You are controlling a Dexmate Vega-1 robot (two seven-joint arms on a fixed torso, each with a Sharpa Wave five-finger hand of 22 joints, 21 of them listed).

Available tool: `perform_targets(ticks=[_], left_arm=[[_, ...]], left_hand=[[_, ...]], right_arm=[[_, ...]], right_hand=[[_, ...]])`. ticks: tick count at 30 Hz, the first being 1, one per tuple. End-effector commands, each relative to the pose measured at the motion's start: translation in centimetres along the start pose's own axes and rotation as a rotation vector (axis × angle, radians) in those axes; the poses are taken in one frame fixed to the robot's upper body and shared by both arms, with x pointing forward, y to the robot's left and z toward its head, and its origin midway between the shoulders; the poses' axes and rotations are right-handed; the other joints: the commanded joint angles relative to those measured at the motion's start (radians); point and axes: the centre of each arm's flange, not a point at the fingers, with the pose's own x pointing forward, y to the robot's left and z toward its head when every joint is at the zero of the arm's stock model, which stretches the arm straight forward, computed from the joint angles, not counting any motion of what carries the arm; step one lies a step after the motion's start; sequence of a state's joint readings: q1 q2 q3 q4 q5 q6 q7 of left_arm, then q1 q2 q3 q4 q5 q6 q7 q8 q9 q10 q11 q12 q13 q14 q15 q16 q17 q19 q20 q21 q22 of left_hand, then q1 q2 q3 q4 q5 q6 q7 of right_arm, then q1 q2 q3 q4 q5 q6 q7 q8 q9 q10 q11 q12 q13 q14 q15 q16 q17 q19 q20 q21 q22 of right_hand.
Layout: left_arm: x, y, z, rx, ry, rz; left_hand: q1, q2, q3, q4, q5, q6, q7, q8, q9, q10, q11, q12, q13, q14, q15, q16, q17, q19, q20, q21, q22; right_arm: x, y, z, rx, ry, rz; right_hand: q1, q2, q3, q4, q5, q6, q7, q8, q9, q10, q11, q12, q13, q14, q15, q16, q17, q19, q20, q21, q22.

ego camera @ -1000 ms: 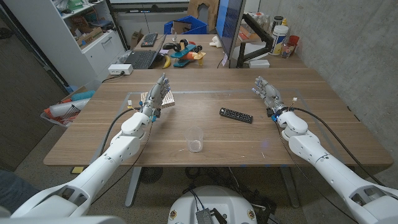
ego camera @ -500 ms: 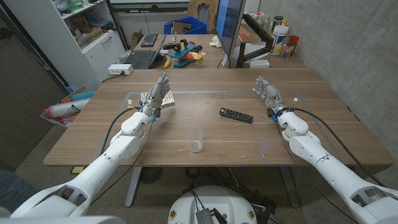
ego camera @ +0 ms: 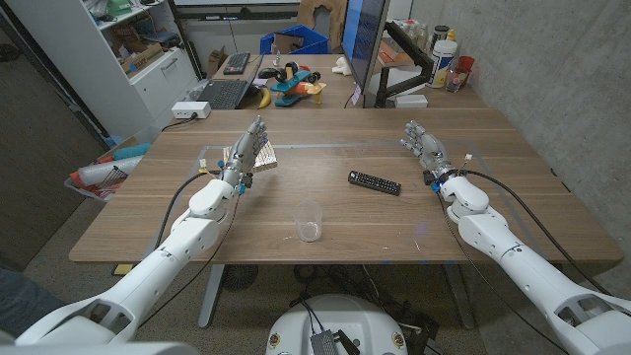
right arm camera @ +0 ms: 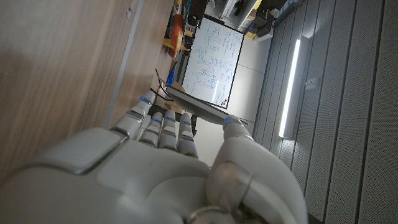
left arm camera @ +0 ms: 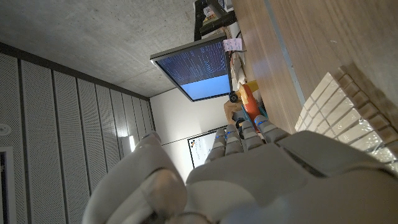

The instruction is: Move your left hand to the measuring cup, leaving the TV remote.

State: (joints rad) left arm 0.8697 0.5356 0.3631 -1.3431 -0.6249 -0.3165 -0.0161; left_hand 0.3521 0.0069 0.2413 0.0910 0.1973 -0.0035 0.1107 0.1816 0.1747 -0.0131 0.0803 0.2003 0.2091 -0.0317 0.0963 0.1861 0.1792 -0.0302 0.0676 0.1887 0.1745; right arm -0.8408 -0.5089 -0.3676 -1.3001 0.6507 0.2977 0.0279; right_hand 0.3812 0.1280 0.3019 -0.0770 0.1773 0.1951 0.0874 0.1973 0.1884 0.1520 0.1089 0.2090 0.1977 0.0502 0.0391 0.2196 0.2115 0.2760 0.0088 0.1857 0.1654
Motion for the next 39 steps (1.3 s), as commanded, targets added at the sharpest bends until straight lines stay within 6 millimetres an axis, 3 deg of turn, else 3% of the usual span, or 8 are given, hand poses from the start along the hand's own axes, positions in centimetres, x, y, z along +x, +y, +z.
perform_targets(ticks=[1, 18, 39], left_arm=[[-1.0, 0.3, 0.4, 0.018, -0.022, -0.004], [-2.2, 0.2, 1.6, 0.031, -0.058, -0.051], [-3.5, -0.1, 1.4, 0.07, -0.08, -0.062]], left_hand=[[0.008, 0.004, 0.001, -0.008, 0.004, 0.002, 0.005, 0.006, 0.005, -0.001, 0.004, 0.009, -0.001, 0.002, 0.004, 0.003, 0.003, -0.001, 0.004, 0.006, 0.004], [0.013, 0.006, 0.002, -0.015, 0.003, 0.006, 0.005, 0.008, 0.005, 0.004, 0.002, 0.011, -0.003, 0.007, 0.004, 0.004, 0.003, -0.003, 0.008, 0.005, 0.004], [0.021, 0.008, 0.004, -0.024, 0.003, 0.014, 0.003, 0.01, 0.005, 0.009, 0.002, 0.013, -0.005, 0.011, 0.004, 0.005, 0.002, -0.005, 0.013, 0.006, 0.004]], right_arm=[[0.4, 0.4, 0.1, -0.003, -0.001, 0.009], [0.7, 1.0, -0.2, 0.001, -0.003, 0.015], [0.9, 0.6, 0.2, -0.038, -0.007, -0.002]], right_hand=[[0.005, 0.001, 0.002, -0.004, 0.005, 0.007, -0.003, 0.004, 0.004, 0.008, 0.005, 0.002, 0.002, 0.007, 0.003, 0.003, 0.002, 0.005, -0.001, 0.007, 0.005], [0.005, 0.003, 0.001, -0.006, 0.004, 0.008, -0.004, 0.004, 0.004, 0.009, 0.007, 0.002, 0.003, 0.007, 0.003, 0.002, 0.002, 0.006, -0.001, 0.007, 0.005], [0.005, 0.005, -0.001, -0.009, 0.004, 0.011, -0.005, 0.004, 0.004, 0.014, 0.009, 0.002, 0.003, 0.01, 0.0, 0.002, 0.003, 0.008, 0.0, 0.007, 0.005]])
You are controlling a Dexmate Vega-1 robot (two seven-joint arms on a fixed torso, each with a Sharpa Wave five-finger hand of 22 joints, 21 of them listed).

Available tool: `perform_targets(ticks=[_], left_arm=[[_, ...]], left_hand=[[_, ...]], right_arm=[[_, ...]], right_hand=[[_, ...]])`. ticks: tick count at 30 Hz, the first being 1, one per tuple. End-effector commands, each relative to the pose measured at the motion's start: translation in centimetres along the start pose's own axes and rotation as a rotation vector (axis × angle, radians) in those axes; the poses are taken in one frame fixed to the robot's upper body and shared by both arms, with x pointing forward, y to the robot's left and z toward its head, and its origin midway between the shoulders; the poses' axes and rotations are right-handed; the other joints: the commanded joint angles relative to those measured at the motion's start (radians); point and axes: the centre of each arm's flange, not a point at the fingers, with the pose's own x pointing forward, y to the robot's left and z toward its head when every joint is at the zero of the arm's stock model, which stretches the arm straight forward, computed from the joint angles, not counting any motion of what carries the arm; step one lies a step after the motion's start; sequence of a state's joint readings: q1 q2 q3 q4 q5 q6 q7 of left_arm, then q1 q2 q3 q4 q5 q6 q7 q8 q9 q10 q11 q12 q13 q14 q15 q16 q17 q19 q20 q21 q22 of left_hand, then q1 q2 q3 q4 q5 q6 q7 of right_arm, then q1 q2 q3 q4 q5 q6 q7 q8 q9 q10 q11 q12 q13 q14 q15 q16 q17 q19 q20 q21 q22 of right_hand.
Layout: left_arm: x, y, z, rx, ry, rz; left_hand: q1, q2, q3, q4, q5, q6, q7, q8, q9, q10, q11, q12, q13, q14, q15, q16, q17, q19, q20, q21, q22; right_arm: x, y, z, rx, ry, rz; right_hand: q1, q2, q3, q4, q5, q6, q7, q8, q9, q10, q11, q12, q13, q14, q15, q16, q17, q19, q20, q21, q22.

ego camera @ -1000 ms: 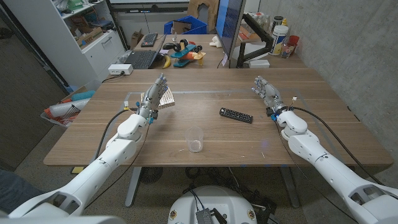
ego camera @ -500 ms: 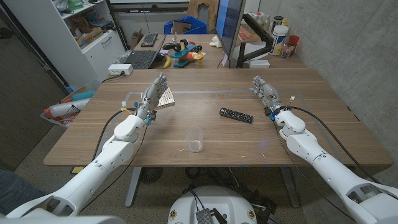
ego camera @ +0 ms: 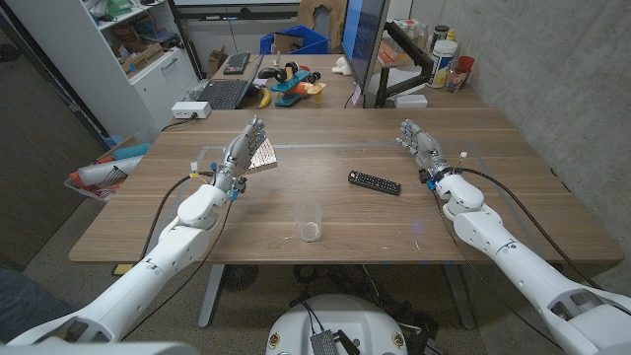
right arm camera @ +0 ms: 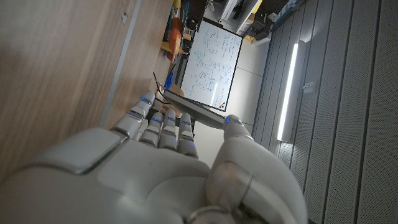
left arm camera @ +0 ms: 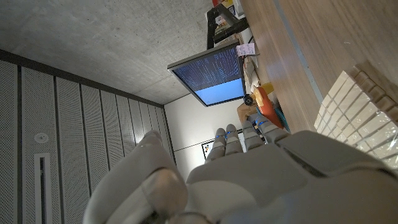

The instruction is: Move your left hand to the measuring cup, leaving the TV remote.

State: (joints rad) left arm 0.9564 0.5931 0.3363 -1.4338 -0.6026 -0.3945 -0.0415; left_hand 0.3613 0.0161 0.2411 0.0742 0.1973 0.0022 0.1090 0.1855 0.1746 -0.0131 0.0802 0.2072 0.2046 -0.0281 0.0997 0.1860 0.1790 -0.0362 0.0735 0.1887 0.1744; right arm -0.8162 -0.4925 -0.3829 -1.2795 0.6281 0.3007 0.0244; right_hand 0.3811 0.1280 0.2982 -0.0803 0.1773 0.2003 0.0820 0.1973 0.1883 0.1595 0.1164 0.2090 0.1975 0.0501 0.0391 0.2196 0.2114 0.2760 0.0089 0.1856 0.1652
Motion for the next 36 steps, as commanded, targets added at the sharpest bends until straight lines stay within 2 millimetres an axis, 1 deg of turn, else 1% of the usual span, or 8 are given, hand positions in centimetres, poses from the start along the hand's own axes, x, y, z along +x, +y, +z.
perform_targets(ticks=[1, 15, 26, 32, 36], left_arm=[[-0.8, -0.1, 0.0, 0.02, -0.011, -0.007], [-1.7, -0.6, 0.7, 0.053, -0.041, -0.043], [-2.6, -0.6, 1.1, 0.075, -0.059, -0.049], [-3.1, -0.8, 1.4, 0.161, -0.072, -0.039], [-3.2, -0.9, 1.6, 0.186, -0.074, -0.046]], left_hand=[[0.013, -0.001, 0.005, -0.007, 0.003, 0.009, 0.004, 0.006, 0.005, 0.01, 0.002, 0.007, 0.0, 0.008, -0.001, 0.005, 0.003, 0.001, 0.007, 0.006, 0.004], [0.022, 0.002, 0.008, -0.016, 0.002, 0.011, 0.002, 0.007, 0.005, 0.011, 0.003, 0.007, -0.001, 0.009, -0.001, 0.004, 0.002, 0.0, 0.011, 0.006, 0.004], [0.033, 0.004, 0.012, -0.025, 0.001, 0.014, 0.001, 0.007, 0.005, 0.009, 0.002, 0.006, -0.002, 0.01, -0.002, 0.004, 0.002, -0.001, 0.015, 0.006, 0.003], [0.04, 0.006, 0.015, -0.03, 0.001, 0.015, -0.001, 0.008, 0.005, 0.009, 0.001, 0.006, -0.002, 0.009, -0.003, 0.004, 0.002, -0.002, 0.019, 0.005, 0.003], [0.046, 0.007, 0.017, -0.034, 0.001, 0.016, -0.003, 0.008, 0.005, 0.009, -0.001, 0.006, -0.002, 0.009, -0.004, 0.003, 0.002, -0.003, 0.021, 0.005, 0.003]], right_arm=[[0.1, -0.1, 0.2, -0.026, -0.002, -0.01], [0.3, 0.2, 0.1, -0.027, -0.005, -0.008], [0.2, 0.4, -0.2, -0.018, -0.008, -0.011], [0.2, 0.5, -0.2, -0.017, -0.007, -0.013], [0.3, 0.5, -0.3, -0.016, -0.007, -0.015]], right_hand=[[0.005, 0.005, 0.003, -0.005, 0.004, 0.006, 0.0, 0.004, 0.004, 0.007, 0.001, 0.002, 0.003, 0.01, 0.0, 0.002, 0.003, 0.008, 0.0, 0.007, 0.005], [0.005, 0.007, 0.002, -0.007, 0.004, 0.005, -0.001, 0.003, 0.004, 0.004, -0.002, 0.001, 0.003, 0.009, 0.0, 0.001, 0.003, 0.008, 0.0, 0.007, 0.005], [0.005, 0.007, 0.002, -0.008, 0.004, 0.007, -0.001, 0.003, 0.004, 0.006, -0.001, 0.001, 0.003, 0.009, 0.001, 0.001, 0.003, 0.008, 0.001, 0.007, 0.005], [0.004, 0.008, 0.001, -0.009, 0.004, 0.007, -0.003, 0.003, 0.004, 0.006, -0.002, 0.0, 0.003, 0.01, 0.0, 0.001, 0.004, 0.008, 0.001, 0.007, 0.005], [0.004, 0.008, 0.001, -0.009, 0.004, 0.006, -0.003, 0.003, 0.004, 0.006, -0.001, 0.0, 0.003, 0.01, -0.001, 0.001, 0.004, 0.008, 0.001, 0.007, 0.005]])
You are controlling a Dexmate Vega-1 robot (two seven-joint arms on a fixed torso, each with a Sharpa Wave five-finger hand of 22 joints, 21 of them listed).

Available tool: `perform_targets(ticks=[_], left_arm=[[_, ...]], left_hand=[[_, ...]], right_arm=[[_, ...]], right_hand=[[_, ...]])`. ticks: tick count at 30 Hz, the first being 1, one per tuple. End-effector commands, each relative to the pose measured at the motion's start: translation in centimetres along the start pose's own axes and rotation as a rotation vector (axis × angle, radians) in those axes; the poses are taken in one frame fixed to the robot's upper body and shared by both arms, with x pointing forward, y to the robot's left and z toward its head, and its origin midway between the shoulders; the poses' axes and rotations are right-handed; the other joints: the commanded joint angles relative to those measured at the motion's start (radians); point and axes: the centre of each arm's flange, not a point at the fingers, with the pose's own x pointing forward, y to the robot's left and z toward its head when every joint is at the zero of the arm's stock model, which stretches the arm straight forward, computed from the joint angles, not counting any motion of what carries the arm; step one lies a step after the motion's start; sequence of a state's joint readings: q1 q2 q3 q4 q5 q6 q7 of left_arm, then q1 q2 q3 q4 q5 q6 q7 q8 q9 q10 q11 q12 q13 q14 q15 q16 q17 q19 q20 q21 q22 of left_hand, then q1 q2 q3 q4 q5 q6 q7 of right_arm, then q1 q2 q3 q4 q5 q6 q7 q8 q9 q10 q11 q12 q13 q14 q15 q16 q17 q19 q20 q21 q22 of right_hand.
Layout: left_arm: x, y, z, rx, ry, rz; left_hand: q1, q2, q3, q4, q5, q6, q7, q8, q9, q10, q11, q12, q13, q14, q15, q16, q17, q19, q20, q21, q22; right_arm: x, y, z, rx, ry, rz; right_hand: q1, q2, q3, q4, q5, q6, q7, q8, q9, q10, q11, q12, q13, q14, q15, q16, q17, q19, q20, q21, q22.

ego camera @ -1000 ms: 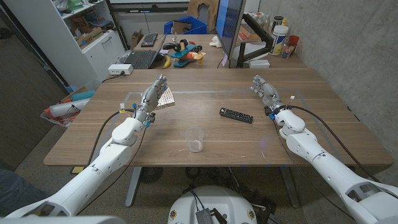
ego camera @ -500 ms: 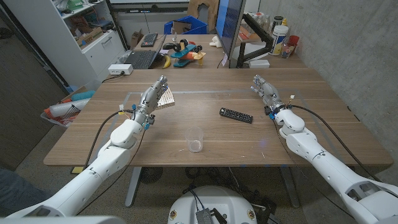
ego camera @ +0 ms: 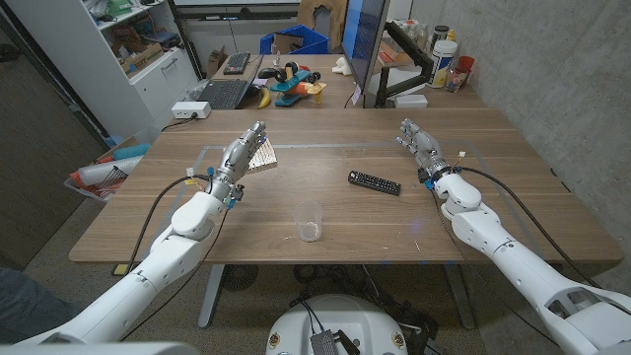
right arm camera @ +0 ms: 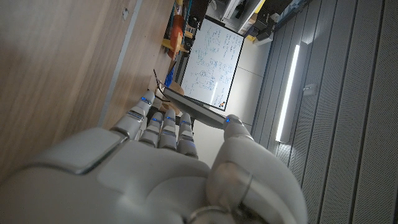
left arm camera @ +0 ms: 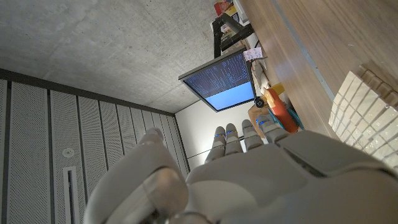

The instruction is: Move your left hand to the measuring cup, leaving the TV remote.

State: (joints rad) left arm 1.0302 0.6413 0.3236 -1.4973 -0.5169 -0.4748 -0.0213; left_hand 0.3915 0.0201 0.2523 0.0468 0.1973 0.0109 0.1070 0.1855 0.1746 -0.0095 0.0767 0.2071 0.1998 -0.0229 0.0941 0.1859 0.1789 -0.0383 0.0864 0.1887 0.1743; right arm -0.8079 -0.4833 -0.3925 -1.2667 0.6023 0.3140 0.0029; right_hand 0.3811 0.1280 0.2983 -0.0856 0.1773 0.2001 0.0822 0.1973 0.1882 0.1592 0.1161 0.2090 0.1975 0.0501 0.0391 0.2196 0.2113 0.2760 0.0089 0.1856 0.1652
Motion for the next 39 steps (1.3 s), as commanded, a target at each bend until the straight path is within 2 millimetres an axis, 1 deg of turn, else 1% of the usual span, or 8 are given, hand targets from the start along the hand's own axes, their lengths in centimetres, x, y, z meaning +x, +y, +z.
perform_targets(ticks=[1, 11, 21, 27, 33, 35, 36, 39], left_arm=[[-0.7, -0.3, 0.7, 0.097, -0.018, -0.003], [-1.1, -0.8, 1.5, 0.118, -0.052, -0.017], [-1.6, -1.8, 2.0, 0.131, -0.077, -0.048], [-2.1, -2.3, 2.4, 0.137, -0.094, -0.061], [-2.5, -2.7, 2.7, 0.147, -0.105, -0.073], [-2.7, -2.9, 2.8, 0.152, -0.112, -0.076], [-2.9, -3.0, 2.9, 0.165, -0.119, -0.078], [-3.1, -3.3, 3.0, 0.175, -0.127, -0.084]], left_hand=[[0.017, 0.003, 0.006, -0.008, 0.001, 0.008, -0.001, 0.008, 0.005, 0.006, 0.002, 0.006, 0.002, 0.004, 0.001, 0.003, 0.002, -0.002, 0.008, 0.005, 0.003], [0.029, 0.005, 0.011, -0.018, 0.0, 0.009, -0.006, 0.009, 0.005, 0.008, -0.002, 0.007, 0.002, 0.004, 0.0, 0.003, 0.002, -0.003, 0.01, 0.005, 0.003], [0.041, 0.007, 0.015, -0.028, -0.001, 0.013, -0.007, 0.01, 0.005, 0.011, -0.003, 0.009, 0.002, 0.007, -0.001, 0.004, 0.001, -0.004, 0.013, 0.005, 0.003], [0.048, 0.008, 0.017, -0.034, -0.001, 0.017, -0.007, 0.011, 0.005, 0.013, -0.006, 0.01, 0.002, 0.008, 0.0, 0.004, 0.001, -0.005, 0.016, 0.005, 0.004], [0.055, 0.009, 0.02, -0.039, -0.002, 0.017, -0.008, 0.01, 0.005, 0.013, -0.003, 0.009, 0.002, 0.007, -0.001, 0.003, 0.001, -0.006, 0.02, 0.005, 0.004], [0.057, 0.009, 0.021, -0.042, -0.002, 0.018, -0.008, 0.01, 0.006, 0.01, -0.001, 0.008, 0.002, 0.003, 0.0, 0.002, 0.001, -0.006, 0.02, 0.005, 0.004], [0.059, 0.009, 0.021, -0.043, -0.002, 0.019, -0.008, 0.01, 0.006, 0.009, -0.005, 0.008, 0.001, 0.0, -0.001, 0.001, 0.001, -0.007, 0.019, 0.005, 0.004], [0.061, 0.009, 0.022, -0.045, -0.003, 0.02, -0.009, 0.01, 0.006, 0.008, -0.005, 0.007, 0.001, -0.003, -0.001, -0.001, 0.001, -0.009, 0.017, 0.004, 0.004]], right_arm=[[0.1, 0.2, -0.2, 0.005, 0.0, -0.005], [0.3, 0.1, -0.2, 0.004, -0.001, -0.006], [0.3, 0.0, 0.0, 0.003, -0.005, -0.005], [0.2, -0.1, 0.2, 0.003, -0.009, -0.006], [0.3, -0.1, 0.2, 0.007, -0.014, -0.006], [0.3, 0.0, 0.2, 0.006, -0.016, -0.007], [0.3, 0.0, 0.3, 0.007, -0.017, -0.006], [0.4, 0.1, 0.2, 0.008, -0.016, -0.005]], right_hand=[[0.004, 0.008, 0.001, -0.004, 0.004, 0.006, -0.003, 0.003, 0.005, 0.006, -0.001, 0.0, 0.003, 0.01, 0.0, 0.001, 0.004, 0.008, 0.0, 0.007, 0.005], [0.004, 0.008, 0.0, -0.005, 0.004, 0.007, -0.004, 0.003, 0.005, 0.007, -0.002, 0.0, 0.003, 0.011, 0.0, 0.001, 0.004, 0.008, 0.001, 0.007, 0.005], [0.004, 0.009, -0.001, -0.006, 0.004, 0.007, -0.005, 0.003, 0.005, 0.007, -0.004, 0.0, 0.003, 0.011, 0.001, 0.001, 0.004, 0.008, 0.0, 0.007, 0.005], [0.003, 0.009, -0.001, -0.006, 0.004, 0.007, -0.005, 0.002, 0.005, 0.006, -0.003, -0.001, 0.003, 0.012, 0.0, 0.001, 0.004, 0.008, 0.0, 0.006, 0.005], [0.003, 0.009, -0.001, -0.007, 0.004, 0.007, -0.006, 0.002, 0.005, 0.008, -0.002, 0.0, 0.003, 0.012, -0.001, 0.001, 0.004, 0.008, 0.001, 0.007, 0.005], [0.003, 0.009, -0.001, -0.007, 0.004, 0.007, -0.007, 0.002, 0.005, 0.009, -0.002, 0.0, 0.003, 0.013, -0.001, 0.001, 0.004, 0.008, 0.001, 0.006, 0.005], [0.004, 0.009, -0.001, -0.007, 0.004, 0.007, -0.007, 0.002, 0.005, 0.009, -0.004, 0.0, 0.003, 0.014, -0.003, 0.002, 0.004, 0.008, 0.001, 0.006, 0.005], [0.004, 0.009, -0.001, -0.008, 0.004, 0.008, -0.008, 0.002, 0.005, 0.01, -0.004, 0.0, 0.003, 0.015, -0.004, 0.002, 0.004, 0.008, 0.001, 0.007, 0.005]])
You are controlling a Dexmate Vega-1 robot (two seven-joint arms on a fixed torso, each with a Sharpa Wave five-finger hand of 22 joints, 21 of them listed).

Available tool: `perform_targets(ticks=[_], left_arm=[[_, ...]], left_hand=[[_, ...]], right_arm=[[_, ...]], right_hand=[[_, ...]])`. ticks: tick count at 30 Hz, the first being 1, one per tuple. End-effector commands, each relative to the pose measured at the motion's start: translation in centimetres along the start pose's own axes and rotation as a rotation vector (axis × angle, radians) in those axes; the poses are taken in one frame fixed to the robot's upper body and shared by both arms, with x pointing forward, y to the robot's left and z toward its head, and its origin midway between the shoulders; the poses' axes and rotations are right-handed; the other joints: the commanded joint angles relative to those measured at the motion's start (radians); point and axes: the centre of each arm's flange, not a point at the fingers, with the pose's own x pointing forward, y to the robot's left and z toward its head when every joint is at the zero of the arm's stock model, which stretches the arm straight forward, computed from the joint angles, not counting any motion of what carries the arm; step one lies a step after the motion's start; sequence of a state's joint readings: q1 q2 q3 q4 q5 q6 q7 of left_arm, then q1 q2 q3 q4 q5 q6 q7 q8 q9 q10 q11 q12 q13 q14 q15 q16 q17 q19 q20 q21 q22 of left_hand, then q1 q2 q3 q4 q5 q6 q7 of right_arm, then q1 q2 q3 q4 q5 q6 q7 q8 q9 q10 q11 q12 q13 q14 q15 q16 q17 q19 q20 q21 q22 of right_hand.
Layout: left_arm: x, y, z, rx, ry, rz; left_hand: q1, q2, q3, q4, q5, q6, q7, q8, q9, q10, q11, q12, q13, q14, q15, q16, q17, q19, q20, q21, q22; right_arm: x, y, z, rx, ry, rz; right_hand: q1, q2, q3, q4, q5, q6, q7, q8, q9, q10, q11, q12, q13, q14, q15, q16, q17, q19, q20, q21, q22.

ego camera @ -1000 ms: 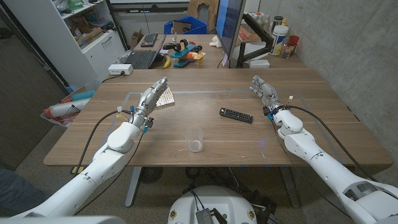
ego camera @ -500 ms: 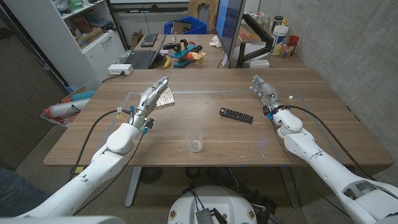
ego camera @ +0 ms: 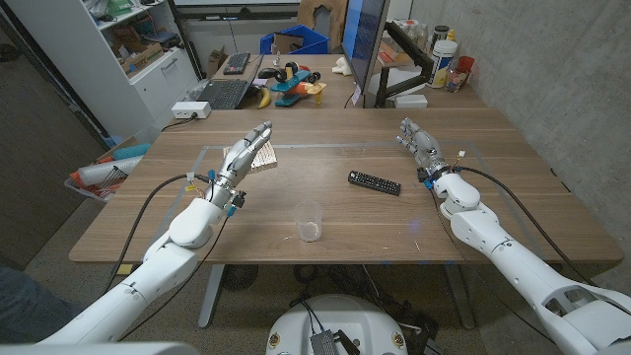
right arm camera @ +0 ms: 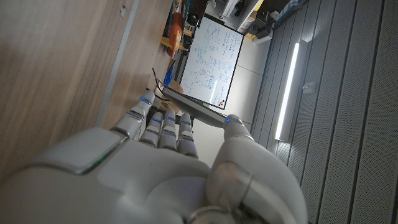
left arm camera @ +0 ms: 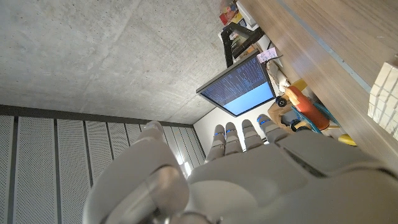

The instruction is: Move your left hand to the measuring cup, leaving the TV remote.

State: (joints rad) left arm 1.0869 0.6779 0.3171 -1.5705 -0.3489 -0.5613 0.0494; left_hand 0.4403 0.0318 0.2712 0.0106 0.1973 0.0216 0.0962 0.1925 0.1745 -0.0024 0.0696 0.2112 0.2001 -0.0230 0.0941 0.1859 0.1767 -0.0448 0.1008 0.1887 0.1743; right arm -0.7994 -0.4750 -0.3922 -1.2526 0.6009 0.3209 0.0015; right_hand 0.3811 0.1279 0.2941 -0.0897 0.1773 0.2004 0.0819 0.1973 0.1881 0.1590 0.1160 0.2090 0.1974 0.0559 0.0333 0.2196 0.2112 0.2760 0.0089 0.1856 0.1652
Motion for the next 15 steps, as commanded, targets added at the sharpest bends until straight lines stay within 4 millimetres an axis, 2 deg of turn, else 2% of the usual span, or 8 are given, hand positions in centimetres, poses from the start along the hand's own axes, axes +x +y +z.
perform_targets(ticks=[1, 15], left_arm=[[-1.39, -1.39, 1.16, 0.026, -0.036, -0.033], [-1.99, -2.31, 1.98, 0.032, -0.061, -0.073]], left_hand=[[0.013, -0.002, 0.003, -0.01, -0.003, 0.009, 0.001, 0.003, 0.006, 0.001, 0.003, 0.003, 0.001, -0.003, -0.002, -0.001, 0.003, -0.003, 0.002, 0.004, 0.004], [0.025, -0.001, 0.007, -0.021, -0.004, 0.013, -0.001, 0.003, 0.006, 0.003, 0.0, 0.004, 0.001, -0.002, -0.004, 0.0, 0.003, -0.009, 0.008, 0.003, 0.004]], right_arm=[[0.23, 0.16, 0.22, 0.006, -0.011, 0.002], [0.67, 0.4, -0.05, 0.016, -0.014, 0.004]], right_hand=[[0.005, 0.009, 0.003, -0.004, 0.004, 0.008, -0.007, 0.002, 0.005, 0.01, -0.004, 0.0, 0.003, 0.009, 0.001, 0.002, 0.004, 0.008, 0.0, 0.007, 0.005], [0.004, 0.008, 0.002, -0.006, 0.004, 0.009, -0.008, 0.003, 0.005, 0.013, -0.003, 0.001, 0.003, 0.009, 0.002, 0.001, 0.004, 0.01, -0.002, 0.007, 0.005]])
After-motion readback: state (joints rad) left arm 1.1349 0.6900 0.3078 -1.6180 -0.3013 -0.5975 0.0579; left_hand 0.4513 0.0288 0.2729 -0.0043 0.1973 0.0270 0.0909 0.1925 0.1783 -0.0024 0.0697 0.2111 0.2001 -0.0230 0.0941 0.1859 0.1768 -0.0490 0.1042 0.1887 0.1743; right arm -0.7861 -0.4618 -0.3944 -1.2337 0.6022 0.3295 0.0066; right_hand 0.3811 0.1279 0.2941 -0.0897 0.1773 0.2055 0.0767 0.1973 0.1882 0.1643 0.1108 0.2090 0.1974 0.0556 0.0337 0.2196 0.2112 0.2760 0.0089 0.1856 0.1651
